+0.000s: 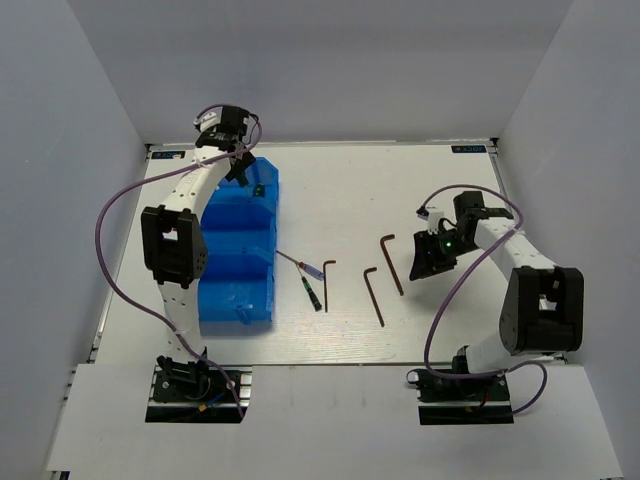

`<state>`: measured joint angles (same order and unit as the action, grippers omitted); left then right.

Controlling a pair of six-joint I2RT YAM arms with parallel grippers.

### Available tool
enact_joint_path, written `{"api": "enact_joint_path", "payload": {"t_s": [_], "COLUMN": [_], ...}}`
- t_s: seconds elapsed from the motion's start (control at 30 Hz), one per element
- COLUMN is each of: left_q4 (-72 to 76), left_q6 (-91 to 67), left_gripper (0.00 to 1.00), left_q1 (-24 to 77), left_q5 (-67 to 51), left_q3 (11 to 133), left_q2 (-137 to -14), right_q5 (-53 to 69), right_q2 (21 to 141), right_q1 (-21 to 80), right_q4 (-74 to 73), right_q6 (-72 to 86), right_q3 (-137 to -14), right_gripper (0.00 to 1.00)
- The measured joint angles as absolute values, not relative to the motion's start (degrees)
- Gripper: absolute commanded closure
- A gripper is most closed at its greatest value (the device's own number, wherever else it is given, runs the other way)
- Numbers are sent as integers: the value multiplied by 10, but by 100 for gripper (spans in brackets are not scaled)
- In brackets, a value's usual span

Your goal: Sort the tools into containers

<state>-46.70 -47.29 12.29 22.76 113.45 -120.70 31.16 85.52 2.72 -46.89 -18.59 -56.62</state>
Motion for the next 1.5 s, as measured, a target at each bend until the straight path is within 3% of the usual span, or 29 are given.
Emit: {"api": "enact_joint_path", "payload": {"t_s": [0.1, 0.23, 0.27, 0.43, 0.5, 0.6, 0.63, 0.67, 0.8, 0.93, 1.03, 1.07, 1.13, 1.5], "left_q4": [-467, -467, -467, -419, -393, -357, -356, -352, -357, -374, -388, -391, -399, -433], "left_q6": [-461, -436, -425, -317, -266, -207, -195, -183, -160, -155, -159, -161, -168, -196], "left_gripper": [37, 39, 43, 81, 81, 70, 58, 54, 45, 43, 43, 43, 43, 43], "left_q1": [115, 110, 110, 116, 126, 151, 160, 171, 197, 201, 204, 204, 205, 219], "left_q5": [221, 216, 215, 138, 82, 18, 0, -16, -60, -69, -67, -67, -67, -70], "left_q3": [1135, 1135, 1135, 1093, 1038, 908, 866, 824, 717, 661, 646, 644, 641, 590], "left_q2": [-1207, -1207, -1207, -1172, -1132, -1034, -997, -958, -832, -730, -671, -653, -624, -590], "right_q5": [300, 280, 273, 230, 212, 185, 176, 166, 127, 72, 40, 31, 15, 0], "right_q2": [870, 893, 901, 936, 954, 992, 1005, 1018, 1044, 1066, 1091, 1096, 1099, 1088], "right_q1": [38, 59, 64, 100, 118, 143, 152, 160, 191, 220, 237, 241, 245, 254], "right_q4": [-468, -465, -464, -445, -432, -416, -409, -399, -373, -351, -340, -335, -330, -321], "right_q6": [-192, -202, -204, -211, -210, -200, -196, -191, -169, -148, -132, -127, -119, -115], "right_q3": [-567, -573, -576, -599, -610, -634, -643, -650, -669, -696, -728, -733, -735, -726], "right_gripper": [51, 50, 50, 50, 50, 50, 50, 50, 50, 54, 72, 88, 100, 100]}}
